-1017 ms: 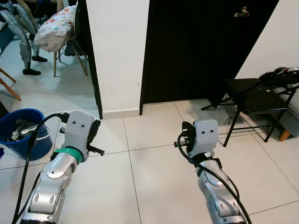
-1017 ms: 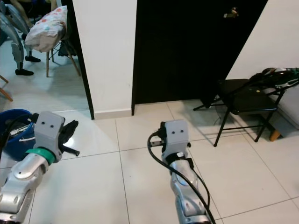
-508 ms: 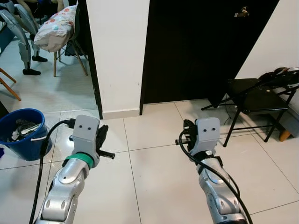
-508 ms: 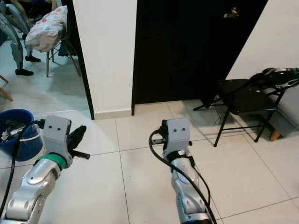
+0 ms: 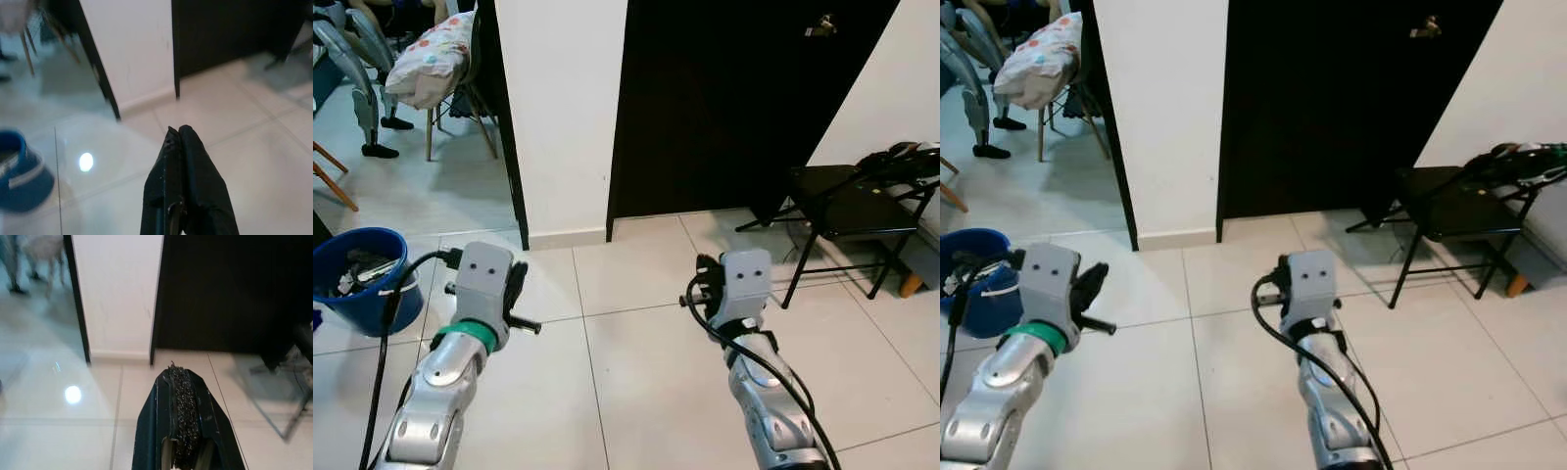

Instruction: Hang hanger

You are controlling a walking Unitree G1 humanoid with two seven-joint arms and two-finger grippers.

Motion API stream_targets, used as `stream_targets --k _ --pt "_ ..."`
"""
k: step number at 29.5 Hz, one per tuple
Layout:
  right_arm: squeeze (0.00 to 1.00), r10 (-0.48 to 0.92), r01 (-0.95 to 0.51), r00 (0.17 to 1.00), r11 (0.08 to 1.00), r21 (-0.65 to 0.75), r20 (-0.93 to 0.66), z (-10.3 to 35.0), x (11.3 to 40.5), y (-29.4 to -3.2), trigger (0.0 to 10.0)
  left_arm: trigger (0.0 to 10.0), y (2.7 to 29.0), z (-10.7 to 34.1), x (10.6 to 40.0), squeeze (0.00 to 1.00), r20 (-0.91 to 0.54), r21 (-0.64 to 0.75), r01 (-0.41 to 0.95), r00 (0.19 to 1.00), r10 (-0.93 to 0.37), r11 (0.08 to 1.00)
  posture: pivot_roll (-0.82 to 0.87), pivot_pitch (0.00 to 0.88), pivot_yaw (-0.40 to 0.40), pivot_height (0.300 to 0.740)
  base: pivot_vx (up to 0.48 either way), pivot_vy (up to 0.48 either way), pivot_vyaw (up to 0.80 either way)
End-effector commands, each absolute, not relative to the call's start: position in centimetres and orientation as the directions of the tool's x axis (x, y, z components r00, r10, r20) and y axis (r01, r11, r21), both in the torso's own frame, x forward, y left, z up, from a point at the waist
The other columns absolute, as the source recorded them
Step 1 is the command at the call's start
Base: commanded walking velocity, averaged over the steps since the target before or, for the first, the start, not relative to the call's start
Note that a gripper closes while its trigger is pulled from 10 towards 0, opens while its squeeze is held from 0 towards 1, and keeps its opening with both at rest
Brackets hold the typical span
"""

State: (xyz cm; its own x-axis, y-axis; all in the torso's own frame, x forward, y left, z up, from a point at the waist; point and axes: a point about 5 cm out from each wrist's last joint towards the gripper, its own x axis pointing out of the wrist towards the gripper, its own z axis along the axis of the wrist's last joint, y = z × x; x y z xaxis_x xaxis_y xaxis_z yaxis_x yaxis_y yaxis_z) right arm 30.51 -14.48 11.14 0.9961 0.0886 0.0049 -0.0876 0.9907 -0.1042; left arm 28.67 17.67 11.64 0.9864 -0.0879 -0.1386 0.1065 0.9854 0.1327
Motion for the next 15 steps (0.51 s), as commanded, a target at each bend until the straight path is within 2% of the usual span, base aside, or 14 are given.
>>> stream_targets --k 1,5,8,10,14,15 --pt "0.00 0.060 -0.065 0.997 0.991 -0.118 -0.044 10.4 30.5 -15.2 10.0 10.0 18.0 10.8 28.5 0.00 -0.184 0.147 0.098 0.980 -0.070 0.984 0.00 0.000 0.004 0.740 0.000 0.000 0.00" --pt "0.00 0.053 -0.040 0.987 0.995 -0.089 0.154 15.6 32.0 -15.6 10.0 10.0 18.1 15.6 30.3 0.00 0.025 0.100 0.051 0.998 -0.054 0.994 0.00 0.000 0.003 0.740 0.000 0.000 0.00" --pt "0.00 0.050 -0.035 0.981 0.996 -0.079 0.187 16.5 32.2 -15.6 10.0 10.0 18.1 16.4 30.5 0.00 0.059 0.100 0.047 0.997 -0.053 0.994 0.00 0.000 0.003 0.740 0.000 0.000 0.00" --pt "0.00 0.057 -0.041 0.963 0.997 -0.064 0.265 18.7 32.2 -15.4 10.0 10.0 18.1 18.3 30.6 0.00 0.144 0.086 0.032 0.989 -0.044 0.996 0.00 0.000 0.005 0.740 0.000 0.000 0.00" --pt "0.00 0.067 -0.050 0.965 0.996 -0.076 0.254 18.3 32.1 -15.4 10.0 10.0 18.2 18.1 30.4 0.00 0.132 0.095 0.034 0.990 -0.047 0.995 0.00 0.000 0.007 0.740 0.000 0.000 0.00" --pt "0.00 0.057 -0.038 0.977 0.995 -0.094 0.207 17.0 31.9 -15.7 10.0 10.0 18.3 17.0 30.2 0.00 0.086 0.112 0.040 0.995 -0.050 0.993 0.00 0.000 0.006 0.740 0.000 0.000 0.00"
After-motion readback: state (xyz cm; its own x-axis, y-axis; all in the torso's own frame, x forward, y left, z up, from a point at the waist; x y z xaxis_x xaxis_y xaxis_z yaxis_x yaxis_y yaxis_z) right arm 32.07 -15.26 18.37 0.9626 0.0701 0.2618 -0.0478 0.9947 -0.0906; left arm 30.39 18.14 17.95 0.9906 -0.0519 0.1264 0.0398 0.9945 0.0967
